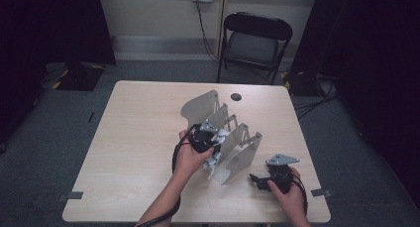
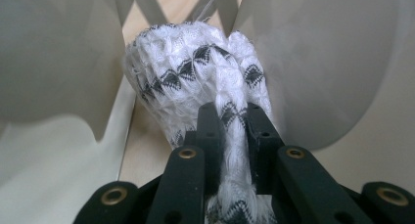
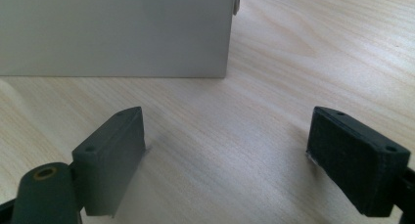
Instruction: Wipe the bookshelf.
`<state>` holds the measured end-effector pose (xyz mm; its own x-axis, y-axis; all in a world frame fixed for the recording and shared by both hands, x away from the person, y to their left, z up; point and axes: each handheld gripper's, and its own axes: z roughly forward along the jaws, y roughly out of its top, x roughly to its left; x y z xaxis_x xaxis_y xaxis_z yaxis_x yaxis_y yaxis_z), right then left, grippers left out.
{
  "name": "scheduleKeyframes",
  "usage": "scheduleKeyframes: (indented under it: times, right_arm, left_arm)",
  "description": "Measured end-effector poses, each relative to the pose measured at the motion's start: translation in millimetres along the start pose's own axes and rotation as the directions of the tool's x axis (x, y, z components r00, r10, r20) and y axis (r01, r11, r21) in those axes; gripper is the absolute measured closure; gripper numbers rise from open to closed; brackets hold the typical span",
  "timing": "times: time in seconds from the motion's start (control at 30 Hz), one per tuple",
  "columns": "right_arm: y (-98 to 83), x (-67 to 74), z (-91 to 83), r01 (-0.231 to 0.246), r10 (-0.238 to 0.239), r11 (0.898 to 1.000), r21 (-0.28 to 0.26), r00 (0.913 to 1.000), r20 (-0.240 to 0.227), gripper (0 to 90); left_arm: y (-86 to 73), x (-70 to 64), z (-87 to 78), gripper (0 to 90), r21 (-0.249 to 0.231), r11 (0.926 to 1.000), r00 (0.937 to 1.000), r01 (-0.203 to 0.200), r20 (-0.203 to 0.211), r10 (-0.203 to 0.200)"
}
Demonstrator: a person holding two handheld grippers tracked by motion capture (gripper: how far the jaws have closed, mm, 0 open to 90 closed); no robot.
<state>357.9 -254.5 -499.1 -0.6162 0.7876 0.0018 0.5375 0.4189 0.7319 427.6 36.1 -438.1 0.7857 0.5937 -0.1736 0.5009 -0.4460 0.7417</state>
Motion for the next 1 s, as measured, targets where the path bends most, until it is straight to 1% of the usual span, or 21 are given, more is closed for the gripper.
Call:
scheduleKeyframes:
  times: [0.03, 0.1, 0.17, 0.23, 0.3, 0.33, 0.4, 0.6, 0.7, 0.83, 0.87, 0.9, 1.0]
  right_arm:
    - [0.0, 0.1, 0.1, -0.001, 0.001, 1.000, 0.000, 1.0000, 0.000, 13.5]
    - [0.3, 0.1, 0.2, 0.000, 0.000, 1.000, 0.000, 1.0000, -0.001, 13.5]
    - [0.5, 0.2, 0.5, 0.001, -0.001, 1.000, 0.000, 1.0000, -0.001, 13.5]
    - [0.7, 0.3, 0.5, 0.001, -0.001, 1.000, 0.002, 1.0000, -0.002, 13.5]
    - [0.7, 0.3, 0.5, 0.001, -0.001, 1.000, 0.002, 1.0000, -0.002, 13.5]
    - [0.7, 0.4, 0.5, 0.002, -0.002, 1.000, 0.002, 1.0000, -0.001, 13.5]
    - [0.7, 0.4, 0.5, 0.002, -0.002, 1.000, 0.002, 1.0000, -0.002, 13.6]
    - [0.6, 0.4, 0.6, 0.002, -0.002, 1.000, 0.001, 1.0000, -0.001, 13.5]
    - [0.6, 0.5, 0.6, 0.002, -0.002, 1.000, 0.000, 1.0000, -0.001, 13.5]
    - [0.6, 0.5, 0.6, 0.003, -0.003, 1.000, 0.001, 1.0000, -0.001, 13.6]
    - [0.6, 0.4, 0.6, 0.003, -0.003, 1.000, 0.001, 1.0000, -0.001, 13.5]
    - [0.6, 0.5, 0.6, 0.002, -0.002, 1.000, 0.000, 1.0000, -0.001, 13.5]
    - [0.6, 0.5, 0.6, 0.002, -0.002, 1.000, 0.001, 1.0000, -0.002, 13.5]
  left_arm:
    - [-3.1, 0.7, 1.9, 79.8, -0.003, 0.9999, 0.9999, 0.011, 0.001, -0.011]
    - [-8.3, 2.2, 4.3, 79.8, 0.011, 0.9998, 0.9999, 0.015, 0.004, -0.015]
    - [-12.7, 1.8, 6.8, 79.7, 0.013, 0.9997, 0.9997, 0.023, -0.003, -0.023]
    - [-14.9, 1.5, 7.1, 79.7, 0.029, 0.9995, 0.9999, 0.013, -0.010, -0.012]
    - [-15.2, 0.8, 5.9, 79.6, 0.031, 0.9994, 0.9998, 0.015, -0.011, -0.014]
    - [-14.3, 1.0, 4.1, 79.6, 0.037, 0.9993, 0.9998, 0.007, -0.018, -0.006]
    - [-11.1, 0.4, -0.4, 79.6, 0.031, 0.9995, 0.9997, 0.002, -0.026, -0.001]
    - [10.2, 1.9, -27.0, 79.6, -0.002, 0.9999, 0.9983, -0.016, -0.056, 0.016]
    - [24.3, 1.3, -39.6, 79.4, -0.038, 0.9988, 0.9979, -0.029, -0.058, 0.027]
    - [45.7, -4.0, -53.4, 79.3, -0.087, 0.9942, 0.9956, -0.063, -0.074, 0.057]
    - [50.9, -6.5, -55.4, 79.4, -0.101, 0.9926, 0.9959, -0.067, -0.068, 0.060]
    - [56.1, -8.5, -57.8, 79.4, -0.105, 0.9911, 0.9948, -0.082, -0.070, 0.075]
    - [69.1, -15.3, -60.4, 79.3, -0.126, 0.9859, 0.9922, -0.109, -0.074, 0.101]
